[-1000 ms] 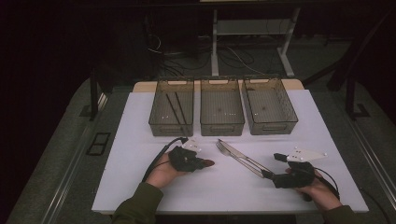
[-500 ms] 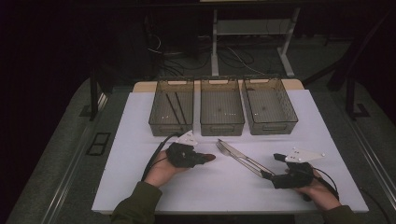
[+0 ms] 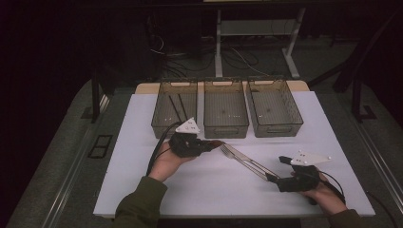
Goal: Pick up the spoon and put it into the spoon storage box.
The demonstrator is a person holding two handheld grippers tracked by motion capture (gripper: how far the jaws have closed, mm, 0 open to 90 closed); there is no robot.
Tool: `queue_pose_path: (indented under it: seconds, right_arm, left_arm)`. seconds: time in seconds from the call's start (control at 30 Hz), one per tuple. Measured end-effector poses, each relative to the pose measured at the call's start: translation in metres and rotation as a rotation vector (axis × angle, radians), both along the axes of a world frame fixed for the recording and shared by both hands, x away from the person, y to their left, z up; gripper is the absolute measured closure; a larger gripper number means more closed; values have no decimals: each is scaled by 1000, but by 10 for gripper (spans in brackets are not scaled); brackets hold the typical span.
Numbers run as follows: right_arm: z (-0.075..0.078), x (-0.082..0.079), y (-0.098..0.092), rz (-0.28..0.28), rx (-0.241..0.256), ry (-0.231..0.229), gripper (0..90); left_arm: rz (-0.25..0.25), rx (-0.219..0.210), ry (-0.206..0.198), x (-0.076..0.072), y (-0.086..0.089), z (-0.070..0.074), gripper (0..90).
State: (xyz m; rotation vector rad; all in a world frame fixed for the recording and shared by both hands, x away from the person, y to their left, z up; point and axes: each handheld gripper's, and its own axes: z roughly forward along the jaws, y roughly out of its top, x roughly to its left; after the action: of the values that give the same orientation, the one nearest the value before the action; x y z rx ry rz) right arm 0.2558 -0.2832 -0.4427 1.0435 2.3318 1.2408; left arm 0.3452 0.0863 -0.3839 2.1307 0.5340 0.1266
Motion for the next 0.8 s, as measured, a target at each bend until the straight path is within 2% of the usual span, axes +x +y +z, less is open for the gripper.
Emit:
queue_pose_path:
  seconds: [0.17, 0.27, 0.47, 0.5, 0.6, 0.8]
  right_arm:
    - [0, 0, 0, 3, -1, -9, 156]
    - [1, -1, 1, -1, 3, 3, 156]
    - [1, 0, 0, -2, 9, -4, 156]
    - [1, 0, 0, -3, 10, -5, 156]
    - [1, -1, 0, -3, 11, -4, 156]
    - [2, -1, 0, -3, 15, -5, 156]
  left_arm:
    - [8, -10, -18, 9, -5, 11, 796]
    - [21, -24, -20, 16, -8, 18, 796]
    - [34, -35, -33, 33, -15, 31, 796]
    - [45, -54, -29, 36, -17, 33, 796]
    - [57, -69, -30, 45, -21, 39, 796]
    - [87, -75, -37, 64, -32, 47, 796]
